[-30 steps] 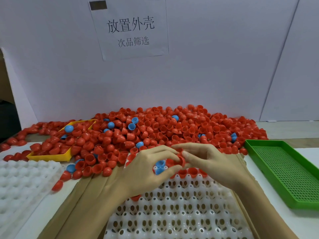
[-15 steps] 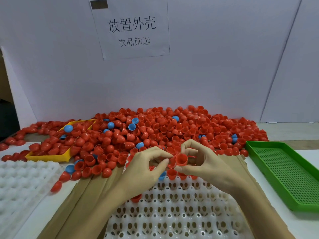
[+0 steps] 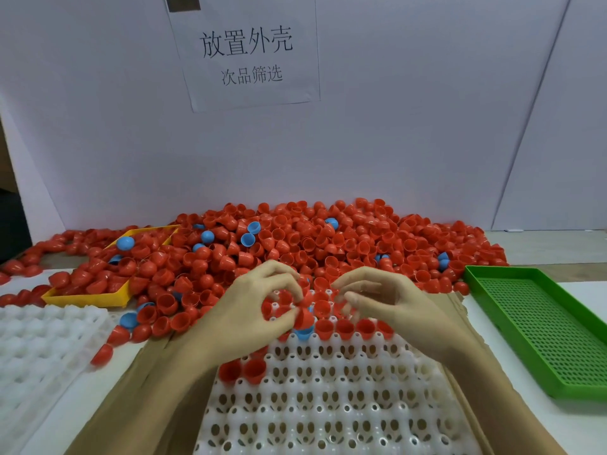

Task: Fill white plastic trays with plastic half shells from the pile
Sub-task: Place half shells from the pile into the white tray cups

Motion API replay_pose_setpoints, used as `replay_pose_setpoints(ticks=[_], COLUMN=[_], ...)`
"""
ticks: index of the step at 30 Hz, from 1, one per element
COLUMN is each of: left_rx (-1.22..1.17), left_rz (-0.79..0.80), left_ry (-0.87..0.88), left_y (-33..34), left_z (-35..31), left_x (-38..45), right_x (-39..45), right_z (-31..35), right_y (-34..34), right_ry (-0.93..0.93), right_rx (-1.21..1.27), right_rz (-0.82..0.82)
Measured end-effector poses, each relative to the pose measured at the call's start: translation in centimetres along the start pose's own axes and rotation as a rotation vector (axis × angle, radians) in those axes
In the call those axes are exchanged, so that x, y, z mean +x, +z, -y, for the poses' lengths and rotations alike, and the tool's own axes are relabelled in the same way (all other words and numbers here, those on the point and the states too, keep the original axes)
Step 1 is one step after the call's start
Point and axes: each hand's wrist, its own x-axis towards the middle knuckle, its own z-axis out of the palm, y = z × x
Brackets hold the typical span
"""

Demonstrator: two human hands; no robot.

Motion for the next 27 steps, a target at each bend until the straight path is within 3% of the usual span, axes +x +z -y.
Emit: replay_pose_setpoints(ticks=[2,8,19,27], left_rx=[0.195,0.405,0.368,0.101], left_rz=[0.132,0.410,0.445,0.326], left_ry=[0.070,0.026,0.036,-0.039], left_y=[-1.4,-1.8,-1.0,-2.3], left_z=[0.7,0.9,1.7,2.9], left_x=[-0.4,-1.3,-1.1,-0.7], right_x=[0.0,0.1,0.3,0.2], right_z=[-0.2,-0.9,-1.4,-1.7], right_y=[-0.6,-1.5,-1.8,-2.1], right_ry=[-0.006,0.014,0.030,0.053], right_rx=[-0.003,0.022,0.069,0.148], right_rz=[-0.066,-0.125,-0.147,-0.216])
